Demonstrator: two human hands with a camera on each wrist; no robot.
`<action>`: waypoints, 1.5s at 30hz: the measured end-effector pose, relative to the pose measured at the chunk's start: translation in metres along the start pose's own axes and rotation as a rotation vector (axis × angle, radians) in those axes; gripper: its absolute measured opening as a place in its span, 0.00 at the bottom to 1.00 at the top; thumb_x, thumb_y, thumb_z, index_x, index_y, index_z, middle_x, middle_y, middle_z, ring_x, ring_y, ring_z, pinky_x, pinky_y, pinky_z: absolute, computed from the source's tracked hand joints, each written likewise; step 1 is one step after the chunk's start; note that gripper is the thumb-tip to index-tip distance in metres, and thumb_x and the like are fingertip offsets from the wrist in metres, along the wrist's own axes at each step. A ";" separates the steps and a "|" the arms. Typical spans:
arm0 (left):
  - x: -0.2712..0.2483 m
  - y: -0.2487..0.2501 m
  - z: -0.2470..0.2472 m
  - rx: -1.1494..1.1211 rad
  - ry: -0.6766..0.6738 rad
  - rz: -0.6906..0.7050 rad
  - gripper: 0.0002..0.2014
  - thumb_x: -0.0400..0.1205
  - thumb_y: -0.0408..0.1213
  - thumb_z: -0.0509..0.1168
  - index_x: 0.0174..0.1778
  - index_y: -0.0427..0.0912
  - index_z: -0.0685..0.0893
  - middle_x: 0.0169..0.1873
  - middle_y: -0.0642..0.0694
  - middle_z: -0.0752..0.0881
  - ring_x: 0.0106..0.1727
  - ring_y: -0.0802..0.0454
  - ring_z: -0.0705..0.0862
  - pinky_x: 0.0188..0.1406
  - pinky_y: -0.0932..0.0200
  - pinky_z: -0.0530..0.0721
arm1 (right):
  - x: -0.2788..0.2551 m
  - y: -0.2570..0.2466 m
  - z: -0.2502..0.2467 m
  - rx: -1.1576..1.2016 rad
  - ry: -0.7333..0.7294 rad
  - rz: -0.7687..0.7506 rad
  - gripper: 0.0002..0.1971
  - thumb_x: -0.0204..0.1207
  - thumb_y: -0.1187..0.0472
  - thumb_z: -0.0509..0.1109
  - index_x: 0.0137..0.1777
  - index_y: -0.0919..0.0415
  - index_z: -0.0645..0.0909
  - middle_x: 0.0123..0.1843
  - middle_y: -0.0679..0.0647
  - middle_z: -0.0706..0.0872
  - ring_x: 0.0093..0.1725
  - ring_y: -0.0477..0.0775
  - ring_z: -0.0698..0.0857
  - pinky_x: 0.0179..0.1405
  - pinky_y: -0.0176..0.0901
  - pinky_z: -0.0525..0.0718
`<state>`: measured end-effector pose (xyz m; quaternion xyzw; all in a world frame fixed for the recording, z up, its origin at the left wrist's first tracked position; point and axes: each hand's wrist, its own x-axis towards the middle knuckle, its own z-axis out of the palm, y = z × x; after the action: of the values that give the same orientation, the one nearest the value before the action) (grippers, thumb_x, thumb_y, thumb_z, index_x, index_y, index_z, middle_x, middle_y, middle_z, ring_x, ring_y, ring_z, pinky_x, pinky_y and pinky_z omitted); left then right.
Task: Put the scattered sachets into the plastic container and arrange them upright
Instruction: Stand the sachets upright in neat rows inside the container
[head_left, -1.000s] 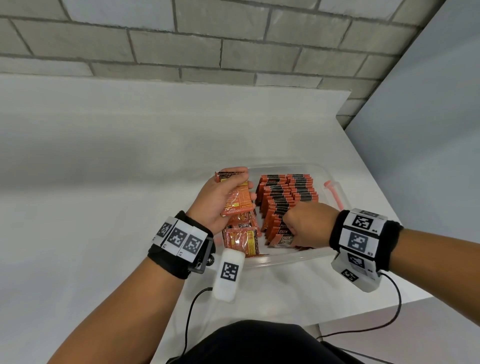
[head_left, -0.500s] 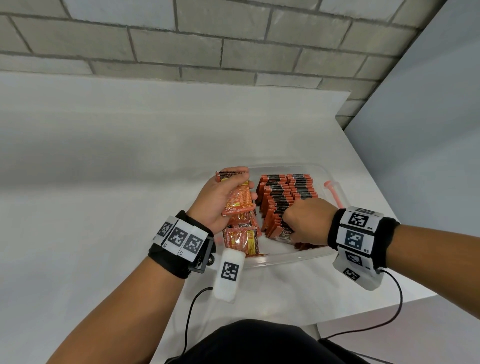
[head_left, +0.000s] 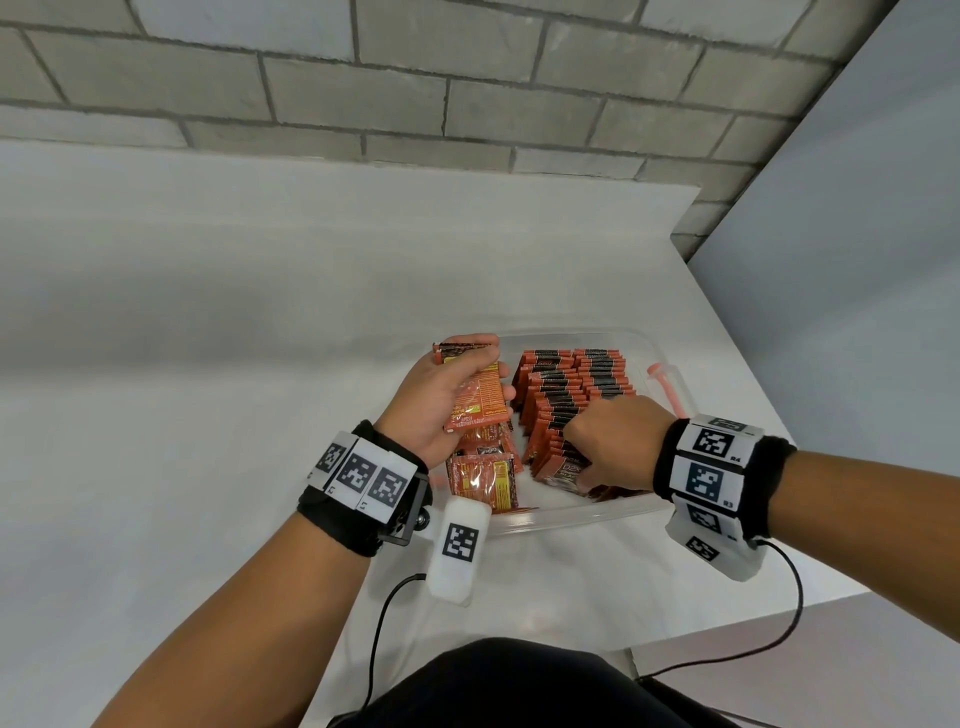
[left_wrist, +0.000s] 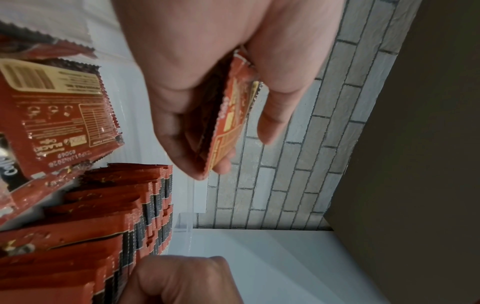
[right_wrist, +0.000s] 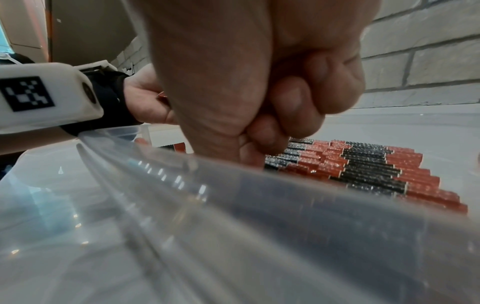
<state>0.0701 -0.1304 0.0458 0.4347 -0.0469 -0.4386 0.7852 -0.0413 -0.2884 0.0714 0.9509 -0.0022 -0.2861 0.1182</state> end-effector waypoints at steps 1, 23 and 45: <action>0.000 0.000 0.000 0.000 -0.002 0.000 0.17 0.75 0.34 0.69 0.59 0.38 0.80 0.36 0.40 0.86 0.34 0.45 0.86 0.36 0.52 0.87 | 0.000 0.000 0.000 0.001 0.003 0.003 0.15 0.75 0.46 0.70 0.48 0.58 0.80 0.34 0.48 0.74 0.34 0.52 0.76 0.26 0.39 0.69; -0.005 0.006 0.000 0.017 0.067 -0.064 0.12 0.85 0.29 0.56 0.62 0.34 0.79 0.43 0.34 0.85 0.42 0.38 0.87 0.51 0.41 0.86 | -0.022 0.033 -0.026 0.539 0.274 0.184 0.15 0.75 0.40 0.68 0.39 0.52 0.77 0.34 0.50 0.83 0.32 0.48 0.80 0.30 0.39 0.75; -0.021 0.002 0.028 0.076 0.033 -0.070 0.12 0.75 0.45 0.69 0.46 0.40 0.85 0.37 0.40 0.86 0.35 0.48 0.84 0.35 0.54 0.86 | -0.033 0.001 -0.024 1.111 0.848 0.058 0.11 0.65 0.64 0.81 0.34 0.53 0.80 0.40 0.48 0.79 0.39 0.46 0.78 0.42 0.33 0.76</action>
<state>0.0457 -0.1326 0.0711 0.4725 -0.0355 -0.4564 0.7531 -0.0553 -0.2820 0.1089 0.8998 -0.1271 0.1563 -0.3871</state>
